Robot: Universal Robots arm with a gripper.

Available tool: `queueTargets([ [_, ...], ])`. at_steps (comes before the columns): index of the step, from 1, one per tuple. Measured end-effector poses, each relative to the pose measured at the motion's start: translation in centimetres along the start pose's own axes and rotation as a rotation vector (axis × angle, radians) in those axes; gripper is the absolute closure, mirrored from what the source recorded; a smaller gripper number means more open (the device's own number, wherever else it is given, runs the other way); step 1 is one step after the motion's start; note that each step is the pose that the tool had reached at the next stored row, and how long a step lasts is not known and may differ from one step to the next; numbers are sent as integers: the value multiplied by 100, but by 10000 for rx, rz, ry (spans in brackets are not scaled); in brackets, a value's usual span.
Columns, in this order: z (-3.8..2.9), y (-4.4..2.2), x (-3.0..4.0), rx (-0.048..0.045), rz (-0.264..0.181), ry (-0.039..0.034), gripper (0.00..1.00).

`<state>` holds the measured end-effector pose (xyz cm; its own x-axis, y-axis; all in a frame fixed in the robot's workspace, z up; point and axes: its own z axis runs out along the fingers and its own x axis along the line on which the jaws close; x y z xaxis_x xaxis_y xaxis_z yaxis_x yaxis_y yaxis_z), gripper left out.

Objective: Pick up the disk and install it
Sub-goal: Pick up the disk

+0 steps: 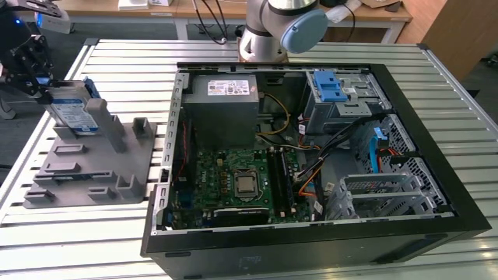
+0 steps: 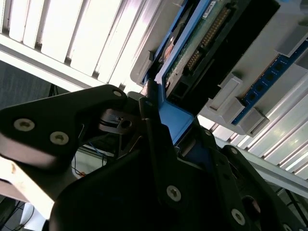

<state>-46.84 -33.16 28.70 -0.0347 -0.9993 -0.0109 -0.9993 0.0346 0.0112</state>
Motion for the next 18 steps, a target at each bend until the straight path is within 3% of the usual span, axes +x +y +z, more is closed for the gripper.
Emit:
queueTargets([
  [9, -49, 0, -1, 1, 6, 0, 63],
  [18, -222, 2, -2, 0, 5, 0, 63],
])
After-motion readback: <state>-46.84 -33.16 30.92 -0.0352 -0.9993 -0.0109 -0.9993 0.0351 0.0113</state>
